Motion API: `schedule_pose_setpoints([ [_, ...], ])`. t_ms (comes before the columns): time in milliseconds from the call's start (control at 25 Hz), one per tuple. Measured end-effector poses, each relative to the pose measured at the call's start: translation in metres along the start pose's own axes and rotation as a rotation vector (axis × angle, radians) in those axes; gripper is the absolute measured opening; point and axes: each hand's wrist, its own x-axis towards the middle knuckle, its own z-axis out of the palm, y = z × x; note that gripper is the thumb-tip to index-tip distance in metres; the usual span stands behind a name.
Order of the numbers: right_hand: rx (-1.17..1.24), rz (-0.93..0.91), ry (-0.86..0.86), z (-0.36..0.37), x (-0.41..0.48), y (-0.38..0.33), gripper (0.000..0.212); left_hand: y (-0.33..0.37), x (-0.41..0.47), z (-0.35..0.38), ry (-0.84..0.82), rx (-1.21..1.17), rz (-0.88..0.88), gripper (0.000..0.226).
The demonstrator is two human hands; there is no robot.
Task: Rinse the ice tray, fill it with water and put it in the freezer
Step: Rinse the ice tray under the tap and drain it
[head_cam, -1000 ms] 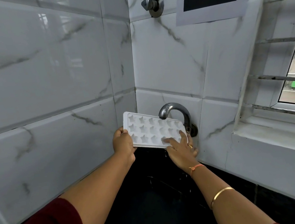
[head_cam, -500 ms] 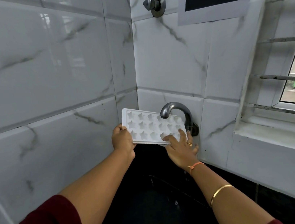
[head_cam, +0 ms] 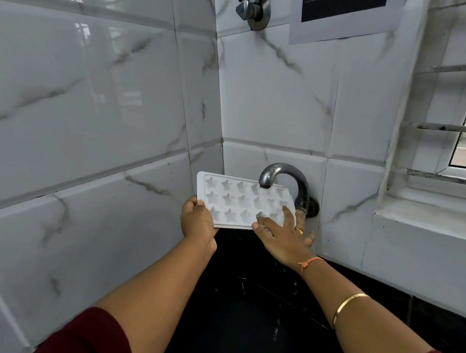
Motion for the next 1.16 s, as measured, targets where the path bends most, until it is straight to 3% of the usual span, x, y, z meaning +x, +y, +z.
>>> schedule_pose_setpoints([
  [200, 0.128, 0.021, 0.226, 0.001, 0.004, 0.007, 0.034, 0.002, 0.005, -0.012, 0.034, -0.007, -0.009, 0.021],
  [440, -0.019, 0.074, 0.036, 0.005, 0.006, 0.005, 0.047, 0.004, 0.007, -0.023, 0.052, -0.01, 0.0, 0.022],
  [1160, -0.056, 0.062, 0.048, 0.003, 0.006, 0.0, 0.048, 0.008, 0.003, -0.025, 0.029, -0.012, 0.016, 0.019],
])
